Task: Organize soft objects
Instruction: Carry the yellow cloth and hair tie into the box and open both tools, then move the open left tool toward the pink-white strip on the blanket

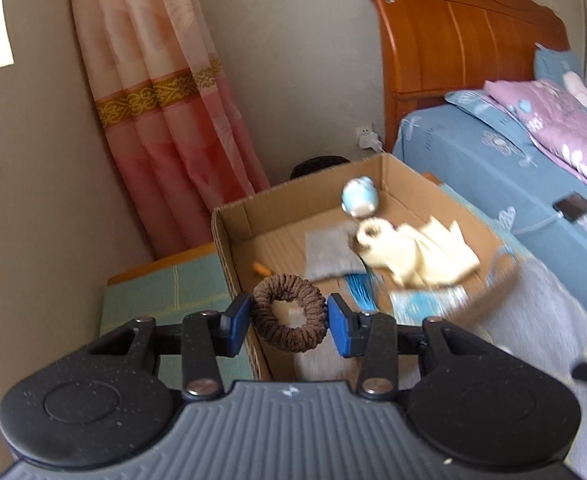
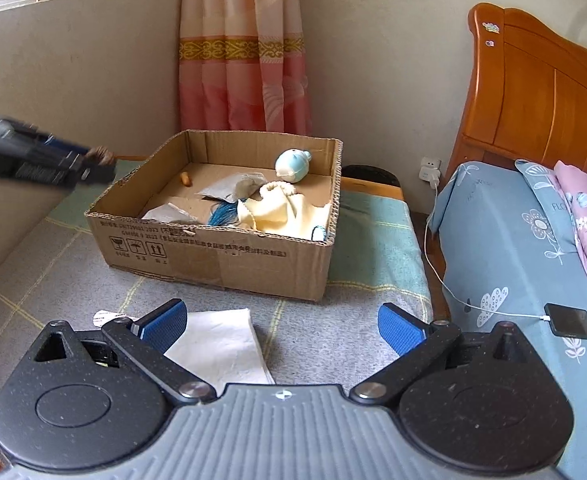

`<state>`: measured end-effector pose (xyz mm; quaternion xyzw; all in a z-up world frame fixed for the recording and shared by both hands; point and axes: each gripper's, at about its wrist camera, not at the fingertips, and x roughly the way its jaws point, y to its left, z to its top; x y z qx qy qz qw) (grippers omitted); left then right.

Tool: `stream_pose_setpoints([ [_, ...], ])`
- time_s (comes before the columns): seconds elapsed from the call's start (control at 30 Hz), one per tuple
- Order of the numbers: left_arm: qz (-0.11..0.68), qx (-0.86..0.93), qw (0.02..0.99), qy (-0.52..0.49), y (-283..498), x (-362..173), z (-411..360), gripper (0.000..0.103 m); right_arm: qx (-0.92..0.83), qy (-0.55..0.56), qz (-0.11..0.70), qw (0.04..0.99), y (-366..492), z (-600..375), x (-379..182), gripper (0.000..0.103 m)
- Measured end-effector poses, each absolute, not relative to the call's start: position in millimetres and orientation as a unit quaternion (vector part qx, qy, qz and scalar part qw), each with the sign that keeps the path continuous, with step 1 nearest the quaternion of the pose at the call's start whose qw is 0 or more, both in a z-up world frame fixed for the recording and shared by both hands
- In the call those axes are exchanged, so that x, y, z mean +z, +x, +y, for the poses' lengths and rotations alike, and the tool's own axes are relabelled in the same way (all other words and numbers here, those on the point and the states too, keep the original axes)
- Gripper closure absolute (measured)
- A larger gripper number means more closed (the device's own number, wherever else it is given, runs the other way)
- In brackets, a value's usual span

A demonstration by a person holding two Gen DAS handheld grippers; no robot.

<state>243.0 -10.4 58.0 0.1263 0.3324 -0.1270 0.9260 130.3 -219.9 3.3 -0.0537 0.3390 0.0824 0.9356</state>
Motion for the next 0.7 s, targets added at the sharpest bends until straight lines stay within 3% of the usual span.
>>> stream_pose_setpoints([
  [0.1, 0.334, -0.110, 0.928, 0.126, 267.8, 57.6, -17.4, 0.062, 0.078, -0.047, 0.340, 0.936, 130.0, -224.5, 3.4, 0.000],
  [0.2, 0.322, -0.091, 0.936, 0.113, 285.5, 54.9, -19.6, 0.053, 0.075, -0.040, 0.338, 0.937, 128.4, -227.8, 3.3, 0.000],
  [0.27, 0.325, -0.078, 0.936, 0.112, 292.5, 51.4, -22.0, 0.015, 0.074, -0.036, 0.337, 0.938, 127.3, -229.8, 2.7, 0.000],
  [0.3, 0.323, -0.067, 0.937, 0.114, 292.2, 50.3, -22.4, 0.011, 0.073, -0.035, 0.337, 0.938, 126.9, -230.9, 2.3, 0.000],
  [0.7, 0.343, -0.077, 0.933, 0.079, 233.7, 57.6, 1.8, 0.008, 0.077, -0.028, 0.331, 0.940, 122.5, -227.9, 4.5, 0.000],
])
